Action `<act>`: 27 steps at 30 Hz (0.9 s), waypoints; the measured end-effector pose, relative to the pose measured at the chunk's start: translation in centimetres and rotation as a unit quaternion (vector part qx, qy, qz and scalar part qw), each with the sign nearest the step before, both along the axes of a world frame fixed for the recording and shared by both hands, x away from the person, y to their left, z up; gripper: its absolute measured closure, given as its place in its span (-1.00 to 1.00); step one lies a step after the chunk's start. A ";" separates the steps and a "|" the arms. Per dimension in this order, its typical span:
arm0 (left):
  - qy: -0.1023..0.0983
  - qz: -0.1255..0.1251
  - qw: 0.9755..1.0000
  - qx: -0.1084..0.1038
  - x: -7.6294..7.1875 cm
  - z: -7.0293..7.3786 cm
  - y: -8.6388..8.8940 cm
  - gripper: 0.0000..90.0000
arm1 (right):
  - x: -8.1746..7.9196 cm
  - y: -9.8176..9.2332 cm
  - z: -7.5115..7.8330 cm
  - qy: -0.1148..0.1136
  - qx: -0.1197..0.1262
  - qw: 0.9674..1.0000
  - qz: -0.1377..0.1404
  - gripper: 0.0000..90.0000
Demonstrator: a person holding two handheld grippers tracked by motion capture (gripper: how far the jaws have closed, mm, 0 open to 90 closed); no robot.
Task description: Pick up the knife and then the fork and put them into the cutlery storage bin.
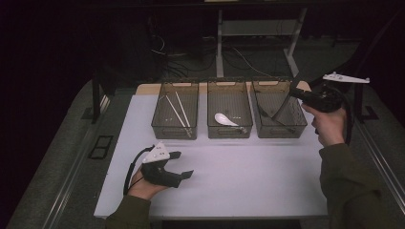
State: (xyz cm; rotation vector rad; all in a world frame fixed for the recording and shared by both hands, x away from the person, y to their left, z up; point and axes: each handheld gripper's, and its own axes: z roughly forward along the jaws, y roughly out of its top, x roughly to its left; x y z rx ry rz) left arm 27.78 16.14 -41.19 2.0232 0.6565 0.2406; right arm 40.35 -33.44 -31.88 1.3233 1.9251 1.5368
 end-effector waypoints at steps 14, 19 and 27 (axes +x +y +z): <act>-0.003 -0.002 1.000 0.002 0.1 -0.4 -0.2 -0.68 | 2.1 1.9 -3.3 0.062 -0.023 0.998 0.003 0.96; -0.001 -0.001 1.000 0.002 0.1 -0.4 -0.2 -0.68 | 2.4 2.6 -4.3 0.088 -0.028 0.996 0.015 0.96; -0.001 -0.002 1.000 0.001 0.1 -0.4 -0.2 -0.68 | 3.5 2.6 -4.8 0.106 -0.019 0.994 0.015 0.95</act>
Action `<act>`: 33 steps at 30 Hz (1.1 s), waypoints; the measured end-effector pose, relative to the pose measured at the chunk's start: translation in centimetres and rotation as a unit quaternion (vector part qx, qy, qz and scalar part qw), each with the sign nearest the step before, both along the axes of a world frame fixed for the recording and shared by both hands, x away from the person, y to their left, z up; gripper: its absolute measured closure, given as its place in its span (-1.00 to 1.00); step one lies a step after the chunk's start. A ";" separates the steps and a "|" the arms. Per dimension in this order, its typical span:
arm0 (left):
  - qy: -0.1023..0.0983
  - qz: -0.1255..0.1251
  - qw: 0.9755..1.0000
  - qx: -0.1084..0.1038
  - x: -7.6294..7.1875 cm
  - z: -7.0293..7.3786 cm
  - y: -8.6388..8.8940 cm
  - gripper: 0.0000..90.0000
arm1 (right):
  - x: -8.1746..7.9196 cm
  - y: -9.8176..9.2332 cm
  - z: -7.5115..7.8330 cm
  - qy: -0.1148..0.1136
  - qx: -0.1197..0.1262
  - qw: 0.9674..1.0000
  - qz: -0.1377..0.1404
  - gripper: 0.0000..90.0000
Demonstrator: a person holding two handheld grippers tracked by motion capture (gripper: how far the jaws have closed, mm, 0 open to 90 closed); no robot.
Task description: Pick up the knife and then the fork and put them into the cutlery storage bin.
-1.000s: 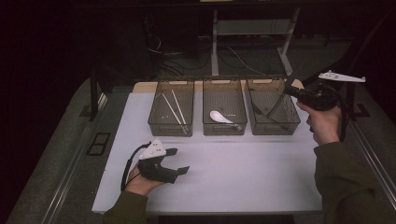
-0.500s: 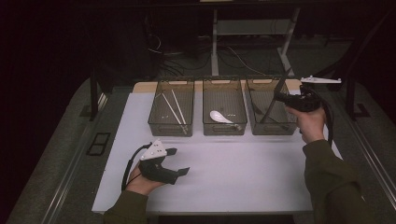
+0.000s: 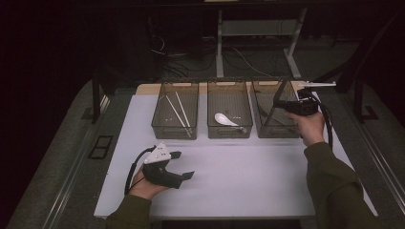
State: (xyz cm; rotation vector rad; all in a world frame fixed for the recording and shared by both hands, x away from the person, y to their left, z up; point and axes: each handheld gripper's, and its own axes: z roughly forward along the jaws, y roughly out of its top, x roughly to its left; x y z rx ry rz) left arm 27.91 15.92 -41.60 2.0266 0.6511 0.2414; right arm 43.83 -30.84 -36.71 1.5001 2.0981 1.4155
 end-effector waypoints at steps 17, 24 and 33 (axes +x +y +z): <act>-0.002 -0.004 1.000 0.000 0.1 0.1 -0.3 -0.68 | 4.1 0.8 -1.9 0.019 -0.063 0.997 -0.051 0.77; -0.001 -0.005 1.000 -0.001 0.1 0.1 -0.3 -0.68 | 5.1 1.7 -3.1 0.047 -0.102 0.992 -0.052 0.71; -0.001 -0.006 1.000 0.001 0.1 0.1 -0.3 -0.68 | 5.1 1.7 -2.9 0.039 -0.095 0.993 -0.050 0.50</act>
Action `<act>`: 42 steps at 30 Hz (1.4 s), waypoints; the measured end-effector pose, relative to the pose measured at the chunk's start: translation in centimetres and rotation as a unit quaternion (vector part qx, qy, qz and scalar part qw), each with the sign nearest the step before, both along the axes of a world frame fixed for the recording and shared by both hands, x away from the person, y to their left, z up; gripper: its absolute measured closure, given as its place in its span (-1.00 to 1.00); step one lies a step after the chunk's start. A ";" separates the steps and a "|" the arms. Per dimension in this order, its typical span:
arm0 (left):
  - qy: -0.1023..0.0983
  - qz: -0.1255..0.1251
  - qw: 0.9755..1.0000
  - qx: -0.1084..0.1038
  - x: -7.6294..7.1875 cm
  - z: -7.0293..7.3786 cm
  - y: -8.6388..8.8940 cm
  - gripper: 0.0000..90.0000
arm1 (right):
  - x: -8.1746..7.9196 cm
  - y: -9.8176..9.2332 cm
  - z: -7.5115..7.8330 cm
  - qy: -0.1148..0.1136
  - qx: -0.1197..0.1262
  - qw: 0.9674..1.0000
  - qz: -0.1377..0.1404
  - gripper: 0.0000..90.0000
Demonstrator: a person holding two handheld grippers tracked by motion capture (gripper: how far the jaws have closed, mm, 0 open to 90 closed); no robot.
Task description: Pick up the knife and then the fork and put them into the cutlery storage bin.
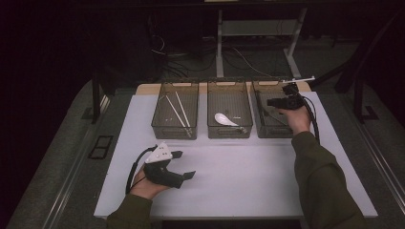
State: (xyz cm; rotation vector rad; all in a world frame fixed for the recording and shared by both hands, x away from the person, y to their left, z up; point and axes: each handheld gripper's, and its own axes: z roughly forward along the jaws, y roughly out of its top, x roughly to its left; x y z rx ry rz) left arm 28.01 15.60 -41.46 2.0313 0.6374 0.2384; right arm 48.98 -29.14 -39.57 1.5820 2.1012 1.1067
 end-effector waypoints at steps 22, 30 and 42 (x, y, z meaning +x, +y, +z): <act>-0.001 0.003 1.000 0.003 0.3 -0.2 0.2 -0.70 | -1.7 -0.7 1.7 -0.036 0.026 0.999 0.030 -0.27; -0.002 0.009 1.000 -0.003 0.7 -0.3 0.5 -0.73 | -3.4 -1.0 2.1 -0.058 0.026 0.997 0.046 -0.39; -0.003 0.028 1.000 -0.002 1.0 -0.6 1.4 -1.00 | -6.3 -0.7 2.8 -0.092 0.012 0.993 0.069 -0.56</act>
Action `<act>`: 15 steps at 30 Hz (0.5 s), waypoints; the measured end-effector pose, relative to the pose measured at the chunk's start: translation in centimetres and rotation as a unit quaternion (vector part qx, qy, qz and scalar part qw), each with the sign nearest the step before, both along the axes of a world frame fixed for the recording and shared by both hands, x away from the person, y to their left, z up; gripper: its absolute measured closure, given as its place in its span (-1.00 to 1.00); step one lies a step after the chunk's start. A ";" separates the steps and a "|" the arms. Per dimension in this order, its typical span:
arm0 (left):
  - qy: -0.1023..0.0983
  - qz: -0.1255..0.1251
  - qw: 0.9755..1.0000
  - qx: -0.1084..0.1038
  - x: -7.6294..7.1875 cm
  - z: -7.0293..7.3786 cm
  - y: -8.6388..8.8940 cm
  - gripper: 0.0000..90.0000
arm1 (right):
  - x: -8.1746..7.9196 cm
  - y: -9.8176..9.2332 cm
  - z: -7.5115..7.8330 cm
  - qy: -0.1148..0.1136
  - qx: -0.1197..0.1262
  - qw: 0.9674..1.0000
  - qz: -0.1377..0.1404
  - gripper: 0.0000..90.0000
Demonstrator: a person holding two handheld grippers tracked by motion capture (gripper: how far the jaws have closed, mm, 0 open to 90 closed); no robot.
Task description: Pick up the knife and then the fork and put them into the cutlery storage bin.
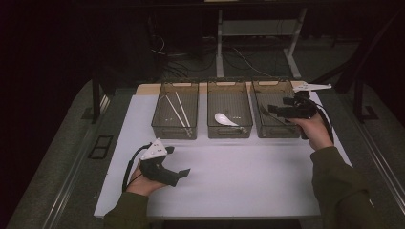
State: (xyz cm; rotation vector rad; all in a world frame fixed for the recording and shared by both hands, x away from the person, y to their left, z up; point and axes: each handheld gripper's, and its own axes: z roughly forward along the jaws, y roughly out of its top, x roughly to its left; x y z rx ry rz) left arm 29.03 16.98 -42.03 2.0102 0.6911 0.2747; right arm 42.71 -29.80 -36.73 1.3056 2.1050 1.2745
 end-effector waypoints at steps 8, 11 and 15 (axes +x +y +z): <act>0.001 -0.002 1.000 0.002 -0.2 -0.1 -0.2 -1.00 | -2.4 0.2 -0.2 -0.016 0.013 1.000 0.021 -0.60; 0.003 -0.002 1.000 0.001 -0.2 -0.2 -0.2 -1.00 | -3.3 0.4 -0.4 -0.021 0.009 0.999 0.028 -0.61; 0.002 -0.004 1.000 0.002 -0.2 -0.2 -0.2 -1.00 | -4.7 0.6 -1.0 -0.022 0.005 0.999 0.040 -0.61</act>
